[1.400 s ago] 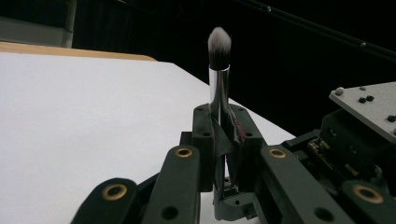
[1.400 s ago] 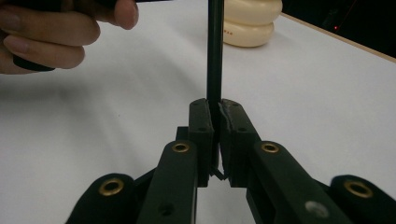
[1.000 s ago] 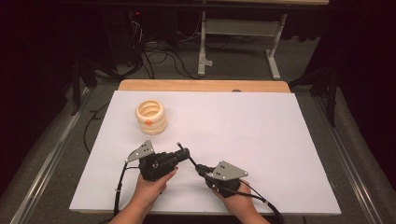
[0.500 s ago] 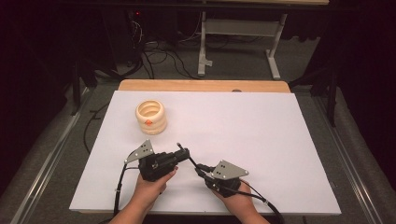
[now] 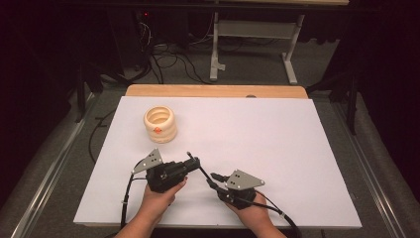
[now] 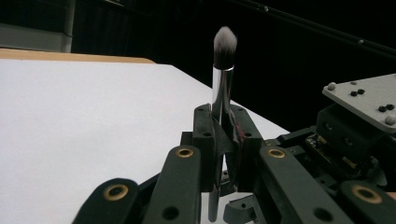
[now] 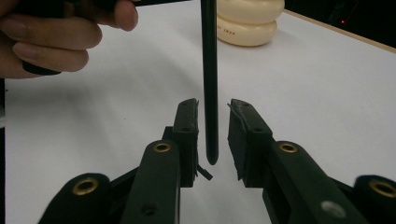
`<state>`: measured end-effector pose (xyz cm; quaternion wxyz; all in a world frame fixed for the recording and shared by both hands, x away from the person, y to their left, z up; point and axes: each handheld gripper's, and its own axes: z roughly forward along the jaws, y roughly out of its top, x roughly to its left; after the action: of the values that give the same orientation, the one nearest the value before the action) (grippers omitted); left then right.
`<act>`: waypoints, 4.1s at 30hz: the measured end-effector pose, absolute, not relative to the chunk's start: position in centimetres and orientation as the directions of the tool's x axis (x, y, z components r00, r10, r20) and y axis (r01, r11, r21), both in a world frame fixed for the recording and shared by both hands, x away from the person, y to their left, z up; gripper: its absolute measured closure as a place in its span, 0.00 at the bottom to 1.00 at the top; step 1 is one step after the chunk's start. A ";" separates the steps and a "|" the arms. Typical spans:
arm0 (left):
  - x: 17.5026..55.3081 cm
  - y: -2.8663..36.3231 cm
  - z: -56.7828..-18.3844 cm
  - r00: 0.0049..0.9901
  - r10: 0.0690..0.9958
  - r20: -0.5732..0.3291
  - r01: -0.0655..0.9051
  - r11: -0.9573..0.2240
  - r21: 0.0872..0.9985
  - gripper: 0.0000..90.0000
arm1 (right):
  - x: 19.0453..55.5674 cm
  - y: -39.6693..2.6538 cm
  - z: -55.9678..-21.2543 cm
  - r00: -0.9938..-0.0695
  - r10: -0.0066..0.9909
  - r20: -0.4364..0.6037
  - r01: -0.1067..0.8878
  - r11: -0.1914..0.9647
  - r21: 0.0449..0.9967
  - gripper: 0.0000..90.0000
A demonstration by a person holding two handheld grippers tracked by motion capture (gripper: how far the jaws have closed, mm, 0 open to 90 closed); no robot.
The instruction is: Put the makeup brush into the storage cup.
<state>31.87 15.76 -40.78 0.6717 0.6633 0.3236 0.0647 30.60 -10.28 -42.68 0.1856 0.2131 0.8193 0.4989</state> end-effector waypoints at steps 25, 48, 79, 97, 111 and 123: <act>31.5 15.8 -40.1 0.772 0.577 -0.267 0.291 0.052 0.955 0.92 | 30.9 -11.8 -42.0 -0.818 0.571 -0.065 0.197 0.385 0.902 0.73; 31.5 16.2 -39.8 0.753 0.622 -0.214 0.270 0.004 0.963 0.92 | 31.6 -14.1 -41.8 -0.777 0.630 -0.015 0.251 0.330 0.910 0.48; 31.8 17.7 -39.0 0.714 0.686 -0.141 0.243 -0.054 0.968 0.92 | 32.4 -18.4 -41.1 -0.697 0.716 0.037 0.294 0.239 0.925 0.13; 32.3 19.5 -38.7 0.670 0.729 -0.142 0.257 -0.048 0.965 0.92 | 32.6 -19.2 -41.2 -0.661 0.749 0.036 0.315 0.233 0.920 0.01; 32.3 21.2 -38.1 0.624 0.772 -0.124 0.242 -0.040 0.970 0.92 | 32.7 -20.2 -41.0 -0.639 0.768 0.042 0.315 0.211 0.925 0.01; 32.4 23.5 -37.6 0.554 0.825 -0.113 0.225 -0.018 0.974 0.92 | 32.8 -20.4 -41.1 -0.630 0.775 0.039 0.322 0.215 0.922 0.01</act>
<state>32.35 23.53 -37.61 0.5788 0.6650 0.3946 0.2589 32.83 -20.38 -41.08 0.2236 0.3673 0.7468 0.5073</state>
